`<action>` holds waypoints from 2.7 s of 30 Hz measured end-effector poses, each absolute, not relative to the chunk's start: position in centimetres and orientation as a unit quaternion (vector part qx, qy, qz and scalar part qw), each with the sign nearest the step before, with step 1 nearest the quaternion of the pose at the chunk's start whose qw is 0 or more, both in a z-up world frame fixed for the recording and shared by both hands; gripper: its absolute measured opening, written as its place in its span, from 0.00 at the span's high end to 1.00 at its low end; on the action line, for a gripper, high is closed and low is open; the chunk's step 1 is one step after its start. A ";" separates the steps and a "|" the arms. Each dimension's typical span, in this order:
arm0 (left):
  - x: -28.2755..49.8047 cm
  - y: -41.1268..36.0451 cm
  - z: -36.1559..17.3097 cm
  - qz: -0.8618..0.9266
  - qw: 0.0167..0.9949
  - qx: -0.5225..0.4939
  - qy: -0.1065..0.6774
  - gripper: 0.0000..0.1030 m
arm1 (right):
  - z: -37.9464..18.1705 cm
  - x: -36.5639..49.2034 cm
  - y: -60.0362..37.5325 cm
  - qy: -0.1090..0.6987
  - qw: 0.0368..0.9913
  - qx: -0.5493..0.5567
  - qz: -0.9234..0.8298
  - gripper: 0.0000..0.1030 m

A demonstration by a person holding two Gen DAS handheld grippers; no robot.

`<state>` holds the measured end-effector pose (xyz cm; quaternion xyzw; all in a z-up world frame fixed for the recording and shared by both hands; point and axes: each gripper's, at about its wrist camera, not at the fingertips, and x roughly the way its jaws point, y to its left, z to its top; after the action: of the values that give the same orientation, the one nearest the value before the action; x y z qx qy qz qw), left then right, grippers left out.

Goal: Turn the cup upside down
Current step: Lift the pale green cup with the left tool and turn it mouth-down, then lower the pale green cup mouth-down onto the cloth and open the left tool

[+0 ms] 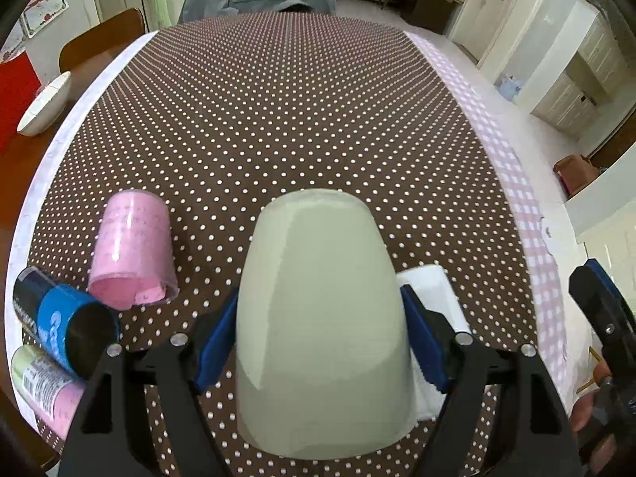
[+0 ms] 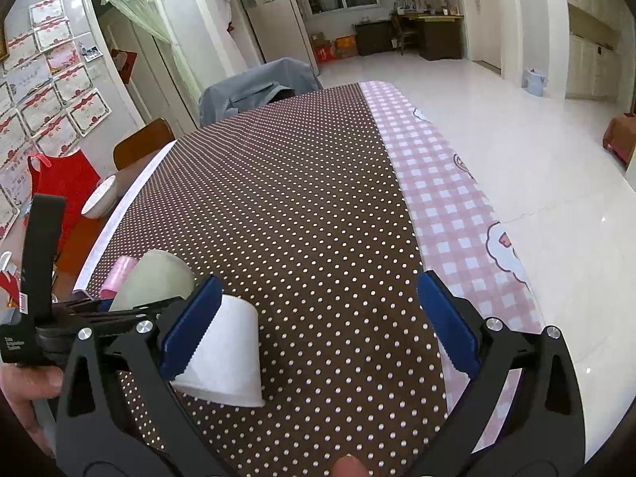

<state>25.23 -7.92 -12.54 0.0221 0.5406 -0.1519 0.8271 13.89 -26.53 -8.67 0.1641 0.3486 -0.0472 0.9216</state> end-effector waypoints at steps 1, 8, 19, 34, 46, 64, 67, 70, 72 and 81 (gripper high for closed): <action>24.7 -7.4 -12.3 -0.154 0.828 0.020 0.538 0.26 | -8.5 13.5 -26.4 0.346 0.923 0.164 -0.047 0.06; 20.9 -6.3 -10.5 -0.160 0.840 0.007 0.518 0.26 | -7.9 10.6 -25.8 0.332 0.928 0.162 -0.045 0.06; 14.7 -5.3 -11.7 -0.159 0.845 -0.004 0.511 0.26 | -8.2 6.3 -25.6 0.319 0.933 0.161 -0.048 0.06; 13.0 -5.4 -15.6 -0.154 0.842 -0.008 0.516 0.26 | -8.0 2.8 -24.5 0.297 0.941 0.150 -0.055 0.06; 12.1 -4.3 -13.3 -0.136 0.868 0.010 0.477 0.15 | -7.7 2.8 -22.7 0.299 0.944 0.138 -0.037 0.06; 8.6 -2.2 -7.3 -0.107 0.918 0.032 0.381 0.10 | -6.5 2.7 -20.5 0.291 0.949 0.118 -0.017 0.06; 8.0 -2.0 -6.5 -0.103 0.924 0.034 0.367 0.10 | -6.3 2.6 -20.1 0.289 0.950 0.116 -0.013 0.06; 7.5 -1.7 -5.8 -0.098 0.929 0.034 0.355 0.10 | -6.1 2.6 -19.8 0.289 0.951 0.112 -0.009 0.06; 7.2 -1.5 -5.3 -0.095 0.933 0.034 0.345 0.10 | -5.9 2.6 -19.5 0.288 0.951 0.110 -0.007 0.06; 5.7 -0.2 -3.5 -0.083 0.945 0.031 0.313 0.10 | -5.2 2.8 -18.4 0.290 0.951 0.104 0.015 0.06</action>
<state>5.74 -0.17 -3.46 0.0310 0.3135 -0.0832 0.9454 2.85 -18.38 -5.16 0.1039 0.2902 0.0149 0.9512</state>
